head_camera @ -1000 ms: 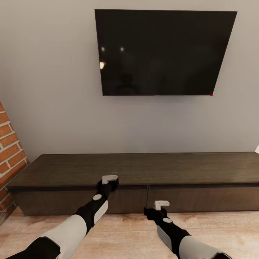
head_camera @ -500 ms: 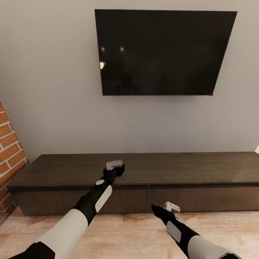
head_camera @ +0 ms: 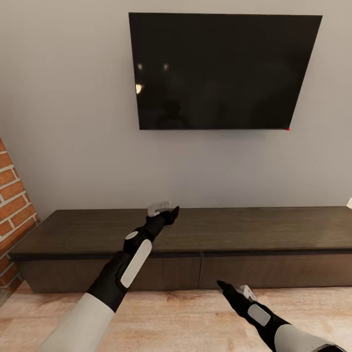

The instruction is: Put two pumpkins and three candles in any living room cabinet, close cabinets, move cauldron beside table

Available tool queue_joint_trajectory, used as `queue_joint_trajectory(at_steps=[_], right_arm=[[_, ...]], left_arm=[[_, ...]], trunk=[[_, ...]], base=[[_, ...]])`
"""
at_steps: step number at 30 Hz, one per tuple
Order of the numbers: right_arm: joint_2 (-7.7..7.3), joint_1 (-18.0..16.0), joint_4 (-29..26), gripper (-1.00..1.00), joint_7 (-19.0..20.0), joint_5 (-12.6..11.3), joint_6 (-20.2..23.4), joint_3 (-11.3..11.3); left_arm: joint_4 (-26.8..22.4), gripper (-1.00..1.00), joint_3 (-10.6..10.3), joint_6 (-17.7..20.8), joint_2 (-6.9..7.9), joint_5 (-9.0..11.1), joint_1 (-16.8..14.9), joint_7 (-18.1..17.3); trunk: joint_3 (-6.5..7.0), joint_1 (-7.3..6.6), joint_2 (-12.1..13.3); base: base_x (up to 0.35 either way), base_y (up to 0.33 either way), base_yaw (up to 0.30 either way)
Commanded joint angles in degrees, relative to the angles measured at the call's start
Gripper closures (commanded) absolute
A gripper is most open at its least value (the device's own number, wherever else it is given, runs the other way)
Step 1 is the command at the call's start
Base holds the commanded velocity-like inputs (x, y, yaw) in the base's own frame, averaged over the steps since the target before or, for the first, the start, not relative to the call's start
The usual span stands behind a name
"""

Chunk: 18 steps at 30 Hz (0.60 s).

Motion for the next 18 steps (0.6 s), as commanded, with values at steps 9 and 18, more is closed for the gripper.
queue_joint_trajectory(at_steps=[9, 18], right_arm=[[-3.17, -0.02, 0.93, -1.0, 10.76, -13.07, 8.09, 0.59], [-6.09, -0.02, 1.29, -1.0, 23.33, -13.96, 11.25, 0.68]], left_arm=[[-16.57, -1.0, -0.18, 8.01, 0.76, 3.05, 3.11, 0.45], [-19.62, -1.0, -0.31, 10.78, 0.79, 4.87, 3.31, 0.3]], trunk=[[-0.06, -0.01, -0.02], [-0.96, 1.09, -2.03]], base=[[0.0, 0.0, 0.0], [0.0, 0.0, 0.0]])
